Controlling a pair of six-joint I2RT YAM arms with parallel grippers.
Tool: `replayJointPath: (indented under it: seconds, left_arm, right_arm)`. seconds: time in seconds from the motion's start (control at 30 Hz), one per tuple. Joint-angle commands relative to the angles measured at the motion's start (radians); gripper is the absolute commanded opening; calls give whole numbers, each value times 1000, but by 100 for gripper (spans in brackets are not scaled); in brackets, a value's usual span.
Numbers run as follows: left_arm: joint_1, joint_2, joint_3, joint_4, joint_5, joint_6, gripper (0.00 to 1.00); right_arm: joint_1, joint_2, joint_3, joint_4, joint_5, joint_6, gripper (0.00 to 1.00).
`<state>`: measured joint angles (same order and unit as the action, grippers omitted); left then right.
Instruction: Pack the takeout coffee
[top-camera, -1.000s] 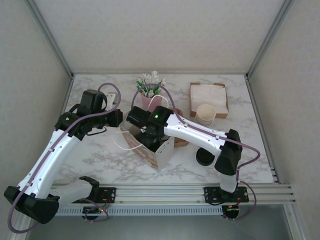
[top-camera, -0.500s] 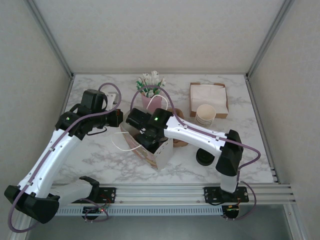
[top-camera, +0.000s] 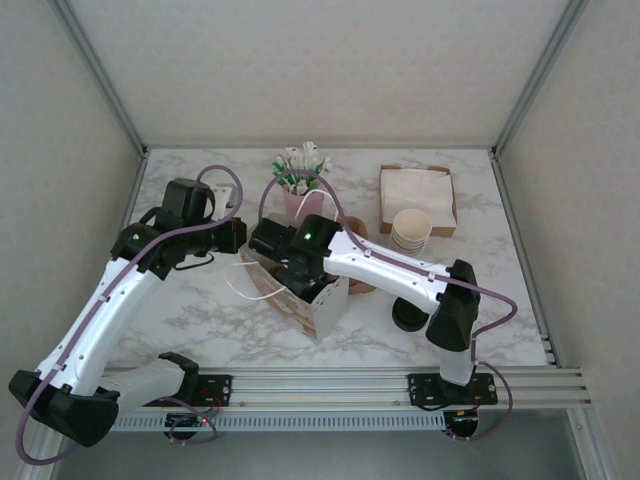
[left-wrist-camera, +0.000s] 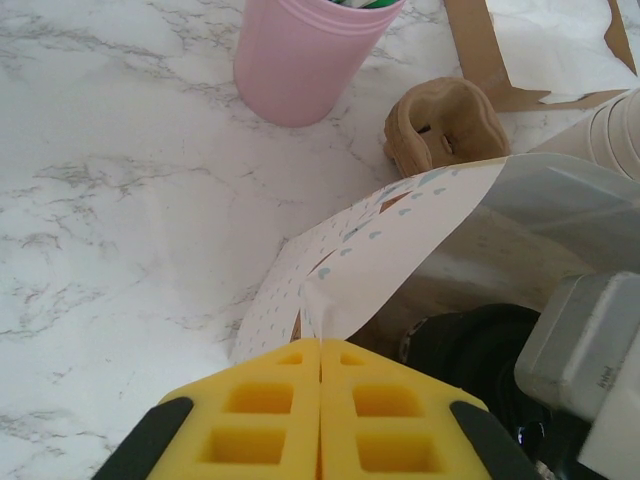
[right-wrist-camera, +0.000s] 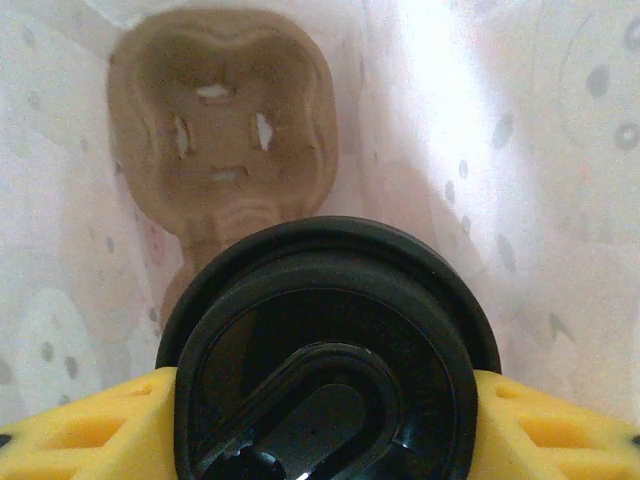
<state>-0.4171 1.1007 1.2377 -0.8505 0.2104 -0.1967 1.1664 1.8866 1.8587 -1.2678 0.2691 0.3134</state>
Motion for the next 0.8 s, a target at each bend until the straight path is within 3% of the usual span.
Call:
replayJointPath:
  seconds: [0.0,0.43,0.77]
  left_arm:
    - [-7,7,16,-12,5,14,7]
    - [-9,15,17,-13,3,6,8]
    - [-22,27,4,-10,27,0,9]
  right_arm:
    - [12,-19,-70,-5,22,4,45]
    - [9,-1,-231,178,-106,54,45]
    - [-2,-28,-142,155,-125,95,45]
